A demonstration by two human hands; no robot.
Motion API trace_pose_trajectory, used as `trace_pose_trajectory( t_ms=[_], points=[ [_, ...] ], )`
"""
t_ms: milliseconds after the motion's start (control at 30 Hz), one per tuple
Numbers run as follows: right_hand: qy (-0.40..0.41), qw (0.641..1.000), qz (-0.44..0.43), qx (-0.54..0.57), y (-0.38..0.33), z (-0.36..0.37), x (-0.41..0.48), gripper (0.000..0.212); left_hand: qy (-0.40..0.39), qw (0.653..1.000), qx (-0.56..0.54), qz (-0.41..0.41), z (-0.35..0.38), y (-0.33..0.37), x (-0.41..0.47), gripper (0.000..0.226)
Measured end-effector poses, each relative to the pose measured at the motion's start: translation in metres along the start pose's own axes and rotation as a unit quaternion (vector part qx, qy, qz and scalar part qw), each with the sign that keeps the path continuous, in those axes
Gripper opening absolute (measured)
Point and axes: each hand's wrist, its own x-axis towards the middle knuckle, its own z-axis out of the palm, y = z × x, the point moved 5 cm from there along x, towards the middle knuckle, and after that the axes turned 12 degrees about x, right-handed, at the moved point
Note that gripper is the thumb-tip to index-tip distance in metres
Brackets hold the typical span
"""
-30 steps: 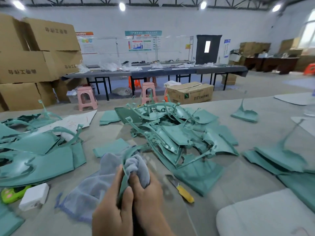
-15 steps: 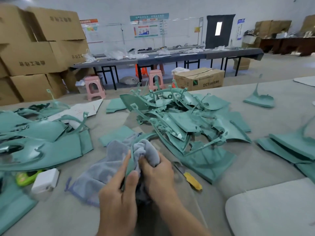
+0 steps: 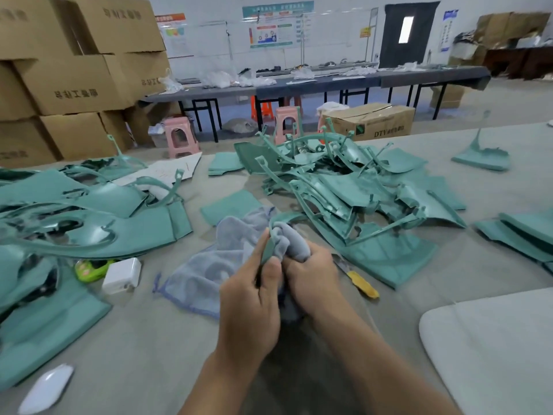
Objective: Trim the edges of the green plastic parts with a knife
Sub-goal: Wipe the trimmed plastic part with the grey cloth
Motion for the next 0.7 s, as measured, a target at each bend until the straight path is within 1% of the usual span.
trace_pose_trajectory(
  t_ms=[33, 67, 100, 133, 167, 200, 267, 333, 367, 400, 433, 467, 533, 567, 600, 633, 667, 700],
  points=[
    [-0.039, 0.999, 0.008, 0.006, 0.001, 0.0, -0.002, 0.006, 0.007, 1.0, -0.014, -0.007, 0.0, -0.004, 0.001, 0.046],
    [-0.09, 0.996, 0.018, 0.018, -0.001, 0.001, -0.004, 0.011, 0.012, 0.999, -0.029, -0.023, 0.0, -0.01, 0.003, 0.046],
    [-0.139, 0.989, 0.031, 0.028, -0.003, 0.001, -0.006, 0.015, 0.014, 0.998, -0.044, -0.037, 0.0, -0.014, 0.005, 0.041],
    [-0.172, 0.983, 0.046, 0.038, -0.005, 0.0, -0.007, 0.014, 0.015, 0.997, -0.055, -0.045, -0.001, -0.017, 0.006, 0.032],
    [-0.185, 0.98, 0.057, 0.051, -0.007, -0.001, -0.007, 0.009, 0.014, 0.997, -0.06, -0.048, -0.002, -0.016, 0.007, 0.027],
    [-0.179, 0.979, 0.066, 0.074, -0.008, -0.001, -0.006, 0.006, 0.008, 0.997, -0.055, -0.049, -0.002, -0.014, 0.007, 0.025],
    [-0.117, 0.981, 0.085, 0.13, -0.005, -0.002, -0.001, 0.018, -0.019, 0.999, -0.026, -0.043, 0.001, -0.008, 0.004, 0.036],
    [-0.062, 0.983, 0.092, 0.144, 0.001, 0.0, 0.0, 0.014, -0.049, 0.998, -0.01, -0.027, 0.006, -0.003, -0.001, 0.043],
    [-0.054, 0.984, 0.093, 0.142, 0.004, -0.001, -0.001, 0.012, -0.054, 0.998, -0.004, -0.017, 0.008, -0.001, -0.002, 0.045],
    [-0.062, 0.983, 0.096, 0.141, 0.005, -0.002, -0.003, 0.012, -0.052, 0.999, 0.002, -0.01, 0.008, -0.001, -0.002, 0.046],
    [-0.089, 0.981, 0.1, 0.141, 0.005, -0.003, -0.004, 0.012, -0.045, 0.999, 0.007, -0.007, 0.006, -0.001, -0.001, 0.047],
    [-0.127, 0.976, 0.109, 0.137, 0.003, -0.005, -0.006, 0.012, -0.034, 0.999, 0.006, -0.012, 0.004, -0.004, 0.0, 0.047],
    [-0.202, 0.966, 0.13, 0.097, -0.006, -0.012, -0.009, 0.006, -0.017, 0.999, -0.008, -0.035, -0.001, -0.012, 0.005, 0.043],
    [-0.222, 0.962, 0.136, 0.078, -0.011, -0.016, -0.009, 0.008, -0.019, 0.999, -0.019, -0.043, -0.002, -0.015, 0.007, 0.04],
    [-0.226, 0.962, 0.139, 0.072, -0.015, -0.021, -0.008, 0.012, -0.027, 0.999, -0.021, -0.042, -0.002, -0.016, 0.007, 0.037],
    [-0.207, 0.963, 0.146, 0.088, -0.02, -0.026, -0.005, 0.015, -0.035, 0.999, -0.005, -0.03, -0.002, -0.013, 0.006, 0.037],
    [-0.173, 0.963, 0.156, 0.134, -0.023, -0.032, -0.002, 0.021, -0.038, 0.999, 0.029, -0.01, -0.002, -0.008, 0.004, 0.037],
    [-0.138, 0.956, 0.162, 0.204, -0.025, -0.036, 0.002, 0.031, -0.04, 0.997, 0.065, 0.015, -0.001, -0.003, 0.002, 0.038]
  ],
)
